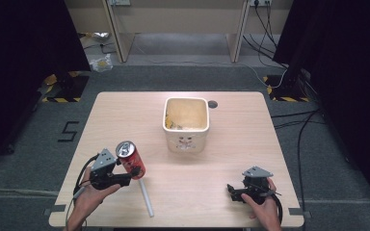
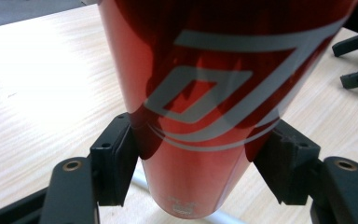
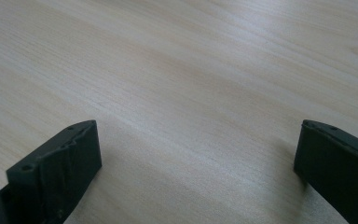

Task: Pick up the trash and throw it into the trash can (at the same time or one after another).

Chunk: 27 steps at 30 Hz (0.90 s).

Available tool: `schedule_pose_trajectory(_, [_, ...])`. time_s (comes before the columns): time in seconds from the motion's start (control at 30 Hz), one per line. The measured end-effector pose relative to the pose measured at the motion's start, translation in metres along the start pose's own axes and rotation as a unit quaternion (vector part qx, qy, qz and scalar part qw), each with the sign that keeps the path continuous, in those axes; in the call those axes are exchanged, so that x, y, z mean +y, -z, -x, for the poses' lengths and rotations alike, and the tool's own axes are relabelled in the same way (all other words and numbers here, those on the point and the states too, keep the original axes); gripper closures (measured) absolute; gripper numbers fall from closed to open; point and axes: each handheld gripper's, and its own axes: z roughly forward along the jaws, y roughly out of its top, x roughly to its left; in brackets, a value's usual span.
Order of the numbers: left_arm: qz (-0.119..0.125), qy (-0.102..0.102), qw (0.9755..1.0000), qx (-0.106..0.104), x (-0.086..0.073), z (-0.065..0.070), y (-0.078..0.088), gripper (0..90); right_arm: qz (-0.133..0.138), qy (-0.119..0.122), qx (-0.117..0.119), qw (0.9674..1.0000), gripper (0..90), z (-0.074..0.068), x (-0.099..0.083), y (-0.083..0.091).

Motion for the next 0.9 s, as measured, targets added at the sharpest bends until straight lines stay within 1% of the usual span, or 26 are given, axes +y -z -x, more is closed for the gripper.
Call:
schedule_pose_trajectory(0.13, [0.002,0.006,1.0,-0.006,0.006,-0.003,-0.004,33.9,-0.001,0.0,0.0,1.0,0.8,0.0,0.0,0.0])
schedule_pose_trajectory(0.3, [0.005,0.004,0.9999,-0.01,0.015,-0.006,-0.007,33.9,-0.001,0.0,0.0,1.0,0.8,0.0,0.0,0.0])
schedule_pose_trajectory(0.53, [0.008,0.008,0.9998,-0.019,0.027,-0.009,-0.014,33.9,-0.001,0.0,0.0,1.0,0.8,0.0,0.0,0.0])
schedule_pose_trajectory(0.7, [0.006,0.006,0.9997,-0.023,0.034,-0.009,-0.017,33.9,-0.001,0.0,0.0,1.0,0.8,0.0,0.0,0.0])
schedule_pose_trajectory(0.9, [0.009,0.0,0.9995,-0.029,0.047,-0.008,-0.02,33.9,-0.001,0.0,0.0,1.0,0.8,0.0,0.0,0.0])
